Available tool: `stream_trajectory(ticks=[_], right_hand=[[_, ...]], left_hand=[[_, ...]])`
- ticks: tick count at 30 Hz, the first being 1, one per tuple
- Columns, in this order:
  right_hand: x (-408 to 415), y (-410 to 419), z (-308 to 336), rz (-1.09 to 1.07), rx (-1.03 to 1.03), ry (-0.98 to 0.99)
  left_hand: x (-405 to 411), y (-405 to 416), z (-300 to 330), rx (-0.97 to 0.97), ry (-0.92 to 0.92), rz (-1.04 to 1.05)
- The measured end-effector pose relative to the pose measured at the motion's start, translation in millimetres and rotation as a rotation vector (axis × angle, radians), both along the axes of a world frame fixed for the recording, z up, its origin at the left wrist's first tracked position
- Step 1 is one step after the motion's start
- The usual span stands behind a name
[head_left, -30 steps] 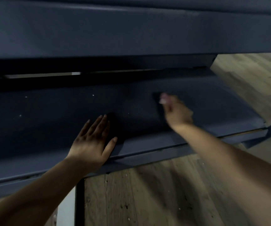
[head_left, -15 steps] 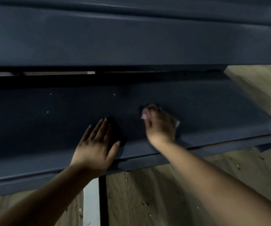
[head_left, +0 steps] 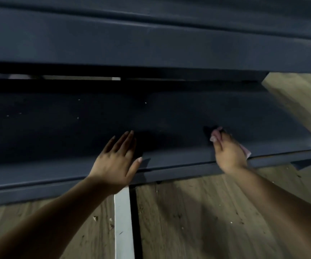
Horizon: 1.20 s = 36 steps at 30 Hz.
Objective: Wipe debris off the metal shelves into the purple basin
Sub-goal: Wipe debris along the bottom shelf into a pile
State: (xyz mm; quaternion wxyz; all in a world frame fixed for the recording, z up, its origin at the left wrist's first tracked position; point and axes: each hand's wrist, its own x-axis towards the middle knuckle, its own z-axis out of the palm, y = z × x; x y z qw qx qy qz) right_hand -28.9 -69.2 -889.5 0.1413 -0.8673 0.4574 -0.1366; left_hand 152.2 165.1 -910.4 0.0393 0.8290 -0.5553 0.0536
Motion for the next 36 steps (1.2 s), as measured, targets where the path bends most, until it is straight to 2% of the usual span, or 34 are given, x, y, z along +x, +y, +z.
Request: stream_trajectory(ticks=[5,8,11,13,15,19,21,24,27,31,33,36], right_hand=[[25.0,19.8,-15.4,-0.065,-0.032,-0.021],[57.8,41.5,-18.1,-0.004,-0.086,-0.063],[104.0,77.4,-6.0,0.073,-0.081,-0.043],[130.2,110.4,-0.8,0.187,-0.109,-0.095],[150.1,140.2,-5.1,0.316,-0.005,-0.176],[172.3,163.8,-0.9,0.406,0.202,-0.165],[167.4,155.9,3.5,0.459,0.202,-0.125],[140.9,129.2,8.9,0.561,0.041,-0.161],[113.0,77.5,7.8,0.508,-0.129,-0.244],[75.8,-8.6,9.3,0.224,-0.283,-0.137],[61.2,-41.5,8.5,0.115,-0.257,-0.082],[53.2,-71.8,0.7,0.016,-0.059,0.020]], left_hand=[[11.9,22.1,-1.7,-0.003,-0.038,0.075],[11.0,27.8,-0.3,-0.008,-0.062,0.110],[10.8,34.0,-2.3,-0.038,-0.084,0.132],[14.2,37.8,-3.9,-0.032,-0.118,0.133],[17.9,42.0,-4.4,-0.014,-0.127,0.141],[23.2,49.3,-4.0,0.008,-0.127,0.180],[23.8,50.6,-5.2,0.003,-0.117,0.194],[24.0,43.9,-4.1,-0.034,-0.132,0.206],[23.1,32.8,-3.9,-0.058,-0.133,0.211],[22.9,29.9,-10.4,-0.041,-0.110,0.227],[23.4,31.3,-12.1,-0.041,-0.108,0.231],[23.4,31.5,-11.7,-0.047,-0.108,0.213]])
